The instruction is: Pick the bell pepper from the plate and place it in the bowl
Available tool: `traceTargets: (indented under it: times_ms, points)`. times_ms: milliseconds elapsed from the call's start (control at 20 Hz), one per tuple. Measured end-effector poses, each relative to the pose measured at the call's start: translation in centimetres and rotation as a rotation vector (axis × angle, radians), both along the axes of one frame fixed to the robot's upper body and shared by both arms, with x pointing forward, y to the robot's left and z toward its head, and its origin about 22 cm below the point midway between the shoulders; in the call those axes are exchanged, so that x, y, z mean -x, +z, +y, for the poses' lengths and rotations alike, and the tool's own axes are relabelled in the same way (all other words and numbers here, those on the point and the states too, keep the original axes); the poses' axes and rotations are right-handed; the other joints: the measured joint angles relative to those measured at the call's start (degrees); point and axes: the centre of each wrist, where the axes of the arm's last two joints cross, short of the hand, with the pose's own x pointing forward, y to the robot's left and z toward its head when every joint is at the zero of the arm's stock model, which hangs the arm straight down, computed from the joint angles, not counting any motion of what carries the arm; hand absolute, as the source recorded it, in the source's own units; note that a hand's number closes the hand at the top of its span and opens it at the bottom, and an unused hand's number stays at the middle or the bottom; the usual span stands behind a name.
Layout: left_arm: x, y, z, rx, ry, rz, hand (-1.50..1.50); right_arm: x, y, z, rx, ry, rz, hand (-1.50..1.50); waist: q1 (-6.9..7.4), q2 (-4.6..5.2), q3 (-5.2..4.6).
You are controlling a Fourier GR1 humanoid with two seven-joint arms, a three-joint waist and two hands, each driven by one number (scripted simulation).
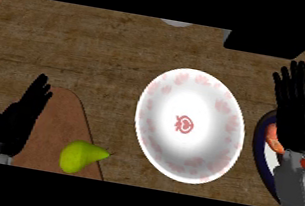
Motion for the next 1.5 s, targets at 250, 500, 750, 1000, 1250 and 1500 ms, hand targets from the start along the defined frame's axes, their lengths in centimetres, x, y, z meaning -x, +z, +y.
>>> traceTargets:
  times_ms: [250,500,750,1000,1250,1500]
  points:
    - [-2.8,3.8,1.8,-0.058,0.009,-0.188,0.0,-0.3,1.8,0.0,0.074,0.154,-0.078,-1.5,0.31,-0.01,1.01]
    - [-4.4,6.8,3.4,-0.108,0.028,-0.344,0.0,0.1,2.4,-3.6,0.433,-0.021,-0.131,-1.5,-0.73,-0.09,0.99]
    - [-5.1,7.3,4.8,-0.115,0.024,-0.393,0.0,3.6,-0.6,-3.2,0.642,-0.141,-0.204,-1.5,-0.86,-0.14,1.24]
    - [-6.2,7.9,5.7,-0.118,0.027,-0.413,0.0,6.8,1.4,-4.4,0.85,-0.184,-0.172,-1.5,-1.3,-0.29,1.23]
    - [-6.3,7.7,6.7,-0.121,0.035,-0.411,0.0,9.2,6.1,-6.2,1.023,-0.226,-0.033,-1.5,-1.63,-0.37,1.16]
    - [-6.5,7.5,6.5,-0.117,0.032,-0.412,0.0,10.9,9.5,-7.2,1.2,-0.145,0.208,-1.5,-1.66,-0.42,1.11]
